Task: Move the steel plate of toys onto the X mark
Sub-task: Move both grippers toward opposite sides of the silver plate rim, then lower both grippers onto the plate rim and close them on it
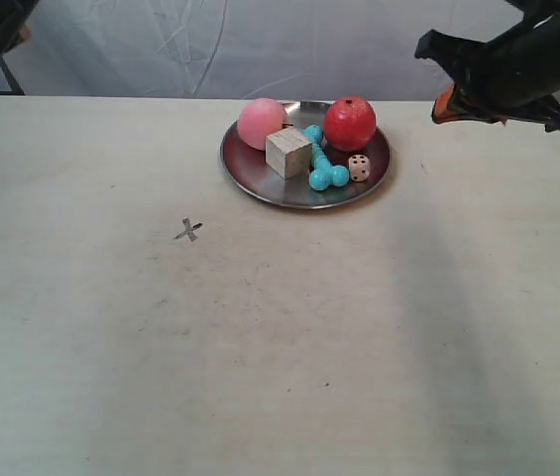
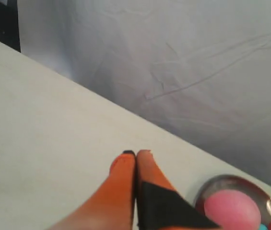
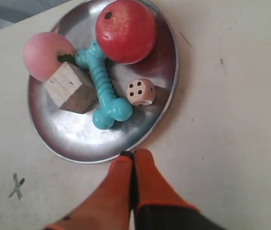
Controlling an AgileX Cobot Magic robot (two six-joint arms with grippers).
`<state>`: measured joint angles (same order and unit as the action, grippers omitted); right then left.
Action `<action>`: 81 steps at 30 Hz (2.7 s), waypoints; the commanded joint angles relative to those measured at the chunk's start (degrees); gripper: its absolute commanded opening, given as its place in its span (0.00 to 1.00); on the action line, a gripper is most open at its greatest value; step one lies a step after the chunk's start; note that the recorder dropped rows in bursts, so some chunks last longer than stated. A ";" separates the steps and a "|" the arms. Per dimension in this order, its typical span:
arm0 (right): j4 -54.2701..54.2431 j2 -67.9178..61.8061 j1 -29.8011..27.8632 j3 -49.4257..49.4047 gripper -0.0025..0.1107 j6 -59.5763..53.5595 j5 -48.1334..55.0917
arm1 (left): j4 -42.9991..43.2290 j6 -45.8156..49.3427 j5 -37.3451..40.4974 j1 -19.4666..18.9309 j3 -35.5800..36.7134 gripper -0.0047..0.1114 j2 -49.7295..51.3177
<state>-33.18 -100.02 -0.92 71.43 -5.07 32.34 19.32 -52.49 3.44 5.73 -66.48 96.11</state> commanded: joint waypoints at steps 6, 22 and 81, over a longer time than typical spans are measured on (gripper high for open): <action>-4.56 -7.57 -0.27 3.20 0.02 -4.34 4.71 | -8.47 19.68 6.74 10.44 -0.46 0.04 -0.10; -6.16 -6.38 -0.27 3.20 0.02 -11.49 7.98 | -44.43 52.93 24.29 6.17 -11.11 0.04 3.35; -28.05 -42.56 -12.22 34.55 0.40 -17.79 22.72 | -85.14 74.91 47.04 0.54 -44.98 0.30 50.25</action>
<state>-61.54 -142.60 -13.07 105.52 -22.33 54.89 -63.49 22.63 50.39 5.74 -111.30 146.09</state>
